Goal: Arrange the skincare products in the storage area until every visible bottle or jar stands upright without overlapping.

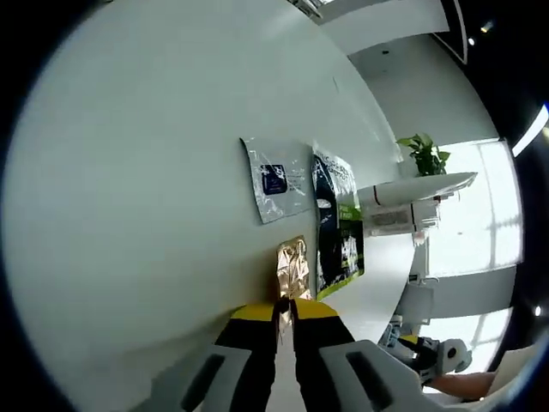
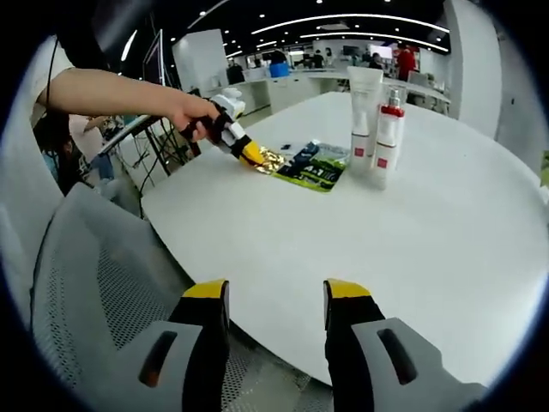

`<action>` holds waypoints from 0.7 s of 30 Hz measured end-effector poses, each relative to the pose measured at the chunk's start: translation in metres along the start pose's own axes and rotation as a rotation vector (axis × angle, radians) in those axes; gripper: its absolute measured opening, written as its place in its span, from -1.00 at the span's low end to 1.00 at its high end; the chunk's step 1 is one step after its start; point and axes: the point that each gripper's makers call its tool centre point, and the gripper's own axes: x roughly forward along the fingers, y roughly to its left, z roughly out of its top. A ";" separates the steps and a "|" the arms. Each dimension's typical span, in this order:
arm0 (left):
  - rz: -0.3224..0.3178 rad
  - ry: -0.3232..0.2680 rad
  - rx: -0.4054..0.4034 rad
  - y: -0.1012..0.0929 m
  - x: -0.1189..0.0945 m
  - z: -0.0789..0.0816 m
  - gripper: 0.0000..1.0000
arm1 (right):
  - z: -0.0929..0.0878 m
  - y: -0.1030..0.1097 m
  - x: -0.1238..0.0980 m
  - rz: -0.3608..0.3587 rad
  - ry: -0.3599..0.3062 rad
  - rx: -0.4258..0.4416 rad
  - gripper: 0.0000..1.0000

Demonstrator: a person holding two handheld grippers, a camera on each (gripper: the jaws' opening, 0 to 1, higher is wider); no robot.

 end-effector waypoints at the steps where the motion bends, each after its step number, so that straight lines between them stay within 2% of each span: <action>1: 0.007 0.006 0.003 0.000 -0.001 0.000 -0.89 | 0.000 0.000 0.000 0.002 0.000 -0.001 -0.16; 5: 0.027 0.031 0.015 0.001 -0.002 -0.001 -0.87 | 0.000 0.001 0.000 0.005 -0.001 0.003 -0.13; 6: 0.041 0.042 0.040 0.003 -0.003 -0.002 -0.87 | -0.001 0.001 0.000 0.006 0.002 -0.001 -0.13; 9: 0.045 0.042 0.032 0.004 -0.003 -0.002 -0.86 | 0.000 0.000 0.000 0.002 -0.005 0.003 -0.13; 13: 0.074 0.050 0.061 0.009 -0.006 -0.001 -0.84 | 0.001 -0.001 0.000 -0.001 -0.009 0.002 -0.13; 21: 0.107 0.046 0.090 0.004 -0.010 0.001 -0.65 | -0.002 0.000 0.000 0.006 0.005 0.003 -0.14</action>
